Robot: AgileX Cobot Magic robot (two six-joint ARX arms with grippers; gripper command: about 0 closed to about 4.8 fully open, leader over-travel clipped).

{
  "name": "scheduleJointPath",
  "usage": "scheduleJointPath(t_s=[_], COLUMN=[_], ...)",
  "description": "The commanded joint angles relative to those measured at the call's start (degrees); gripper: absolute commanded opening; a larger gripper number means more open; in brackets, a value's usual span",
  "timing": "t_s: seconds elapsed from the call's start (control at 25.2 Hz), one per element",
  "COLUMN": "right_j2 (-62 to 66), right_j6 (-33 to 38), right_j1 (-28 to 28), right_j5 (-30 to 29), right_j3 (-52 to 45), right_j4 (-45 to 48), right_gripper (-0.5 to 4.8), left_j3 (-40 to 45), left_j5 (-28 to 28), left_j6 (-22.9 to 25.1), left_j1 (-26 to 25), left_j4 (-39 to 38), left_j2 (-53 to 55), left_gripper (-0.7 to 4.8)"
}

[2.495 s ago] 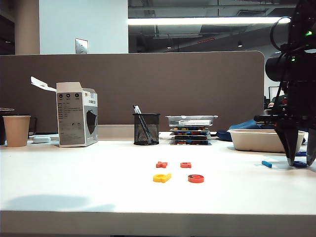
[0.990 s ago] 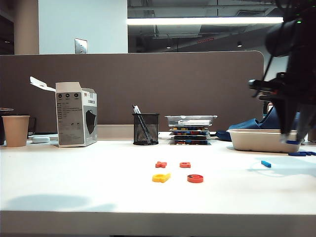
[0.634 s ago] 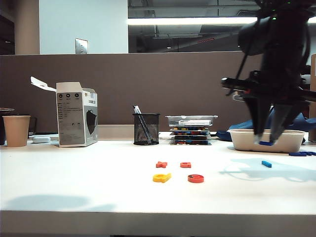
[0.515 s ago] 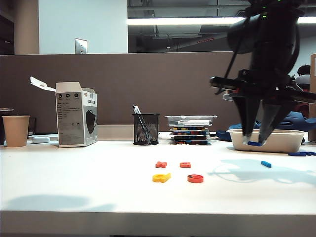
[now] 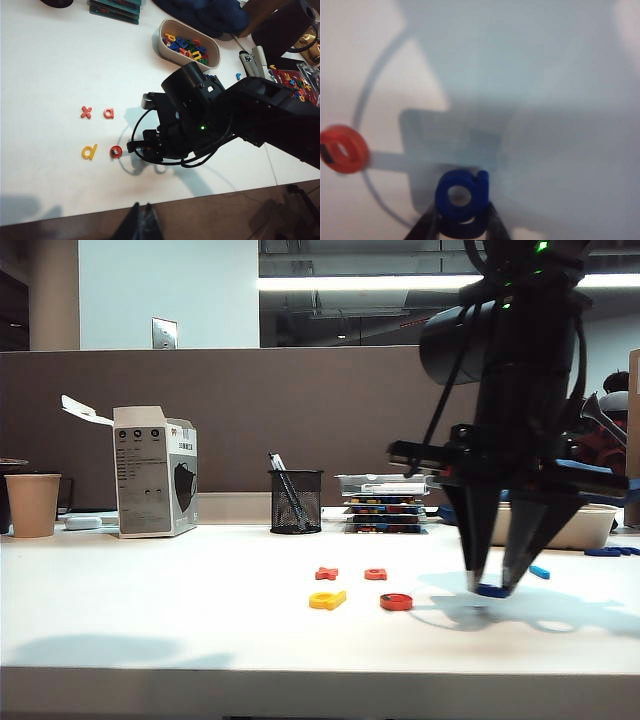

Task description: Select the appropriate letters from the row of letter magnets placed on the table to arrange into the word "dog".

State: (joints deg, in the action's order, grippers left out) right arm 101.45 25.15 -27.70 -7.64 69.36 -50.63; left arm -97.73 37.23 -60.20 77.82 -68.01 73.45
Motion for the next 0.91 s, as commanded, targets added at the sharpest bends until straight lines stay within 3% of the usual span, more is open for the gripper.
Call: scheduleJointPath(t_s=[0.04,0.91], right_j2=[-0.1,0.0], right_j6=[2.0,3.4], right_j1=[-0.6,-0.6], right_j5=[0.2,0.0], right_j3=[-0.1,-4.6], right_j4=[4.3,7.8], right_gripper=[0.80,0.96], left_j3=[-0.2,-0.2], left_j5=[0.1,0.1], left_j6=[0.2,0.2], left_j1=[0.0,0.0], left_j4=[0.4,0.4], left_j2=[-0.1,-0.1], left_gripper=[-0.05,-0.05])
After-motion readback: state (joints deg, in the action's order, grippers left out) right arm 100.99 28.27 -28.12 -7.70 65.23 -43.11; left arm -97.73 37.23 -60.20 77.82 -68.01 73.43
